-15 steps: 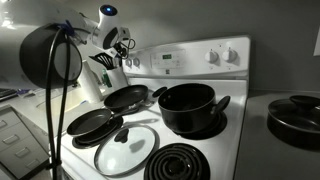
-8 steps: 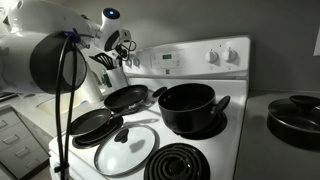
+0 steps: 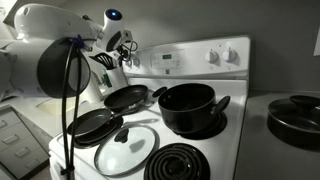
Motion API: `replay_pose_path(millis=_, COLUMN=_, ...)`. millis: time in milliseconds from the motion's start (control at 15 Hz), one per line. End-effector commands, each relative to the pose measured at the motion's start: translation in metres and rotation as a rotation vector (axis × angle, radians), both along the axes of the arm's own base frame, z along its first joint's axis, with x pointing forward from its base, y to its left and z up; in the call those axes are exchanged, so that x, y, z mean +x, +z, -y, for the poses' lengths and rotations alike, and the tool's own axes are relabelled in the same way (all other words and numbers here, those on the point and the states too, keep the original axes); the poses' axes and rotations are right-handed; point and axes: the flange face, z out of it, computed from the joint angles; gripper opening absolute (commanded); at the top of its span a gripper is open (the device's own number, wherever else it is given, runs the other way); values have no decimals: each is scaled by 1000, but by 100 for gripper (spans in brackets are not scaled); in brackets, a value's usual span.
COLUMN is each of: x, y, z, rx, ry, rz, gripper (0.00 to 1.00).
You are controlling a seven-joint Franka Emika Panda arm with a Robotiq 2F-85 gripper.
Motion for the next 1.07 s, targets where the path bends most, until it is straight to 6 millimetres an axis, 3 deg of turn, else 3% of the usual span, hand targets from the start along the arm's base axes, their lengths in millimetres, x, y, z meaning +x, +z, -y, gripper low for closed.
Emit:
replay_pose_path(millis=0, x=5, y=-1, z=7, rx=4, ry=16, rz=13, gripper=100)
replay_pose_path(millis=533, x=10, y=-15, z=6, rx=20, ry=7, rz=3, gripper=100)
replay_pose_path(millis=1000, x=6, y=-2, z=1, rx=20, ry=18, rz=-6, gripper=100)
